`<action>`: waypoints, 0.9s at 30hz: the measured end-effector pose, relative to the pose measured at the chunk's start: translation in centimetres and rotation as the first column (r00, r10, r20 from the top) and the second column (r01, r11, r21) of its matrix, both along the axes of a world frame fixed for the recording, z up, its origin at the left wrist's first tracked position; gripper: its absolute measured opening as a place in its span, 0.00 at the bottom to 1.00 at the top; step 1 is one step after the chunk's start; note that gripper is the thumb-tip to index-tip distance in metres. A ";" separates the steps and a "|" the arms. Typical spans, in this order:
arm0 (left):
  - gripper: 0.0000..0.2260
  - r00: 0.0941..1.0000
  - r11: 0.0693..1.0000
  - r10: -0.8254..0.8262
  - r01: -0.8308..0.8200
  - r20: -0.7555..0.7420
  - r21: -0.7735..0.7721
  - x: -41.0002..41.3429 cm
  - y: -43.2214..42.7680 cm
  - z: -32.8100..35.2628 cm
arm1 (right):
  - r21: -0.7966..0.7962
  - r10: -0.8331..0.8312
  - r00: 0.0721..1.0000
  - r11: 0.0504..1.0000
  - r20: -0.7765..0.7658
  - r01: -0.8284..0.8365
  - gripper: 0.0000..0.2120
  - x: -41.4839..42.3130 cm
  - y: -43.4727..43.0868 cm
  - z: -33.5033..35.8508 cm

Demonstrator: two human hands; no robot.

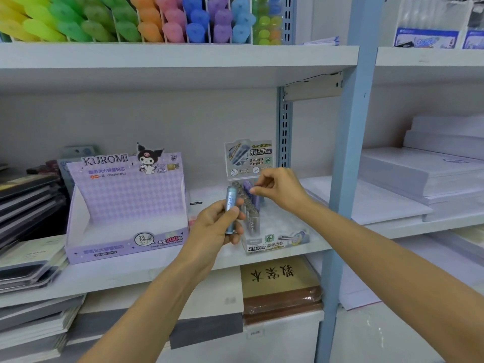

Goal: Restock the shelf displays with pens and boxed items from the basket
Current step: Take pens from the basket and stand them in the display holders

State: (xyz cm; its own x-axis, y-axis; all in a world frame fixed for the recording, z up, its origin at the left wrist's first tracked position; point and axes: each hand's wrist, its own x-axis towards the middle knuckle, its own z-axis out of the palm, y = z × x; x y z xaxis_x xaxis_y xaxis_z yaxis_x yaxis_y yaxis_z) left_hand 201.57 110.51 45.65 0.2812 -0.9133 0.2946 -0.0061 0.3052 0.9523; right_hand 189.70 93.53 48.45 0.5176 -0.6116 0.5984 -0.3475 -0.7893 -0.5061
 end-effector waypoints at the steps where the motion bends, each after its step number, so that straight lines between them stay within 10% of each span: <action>1: 0.08 1.000 1.000 -0.001 0.001 0.003 0.001 0.0 0.0 0.0 | 0.013 0.006 1.000 1.000 -0.029 -0.006 0.05 0.0 0.1 -0.1; 17: 0.11 0.978 0.993 0.090 -0.074 0.188 -0.091 -2.2 0.9 0.0 | 0.193 0.342 0.919 0.905 0.196 -0.378 0.08 -3.4 6.2 2.0; 22: 0.14 0.651 0.870 0.485 -0.291 0.584 -0.399 -2.6 2.0 -2.8 | 0.186 0.065 0.955 0.975 0.289 -0.123 0.07 -5.2 4.6 1.4; 27: 0.18 0.362 0.912 0.409 -0.165 0.838 -0.375 -3.0 2.3 -4.4 | 0.080 -0.077 0.995 0.994 0.068 0.072 0.06 -5.8 3.8 -1.1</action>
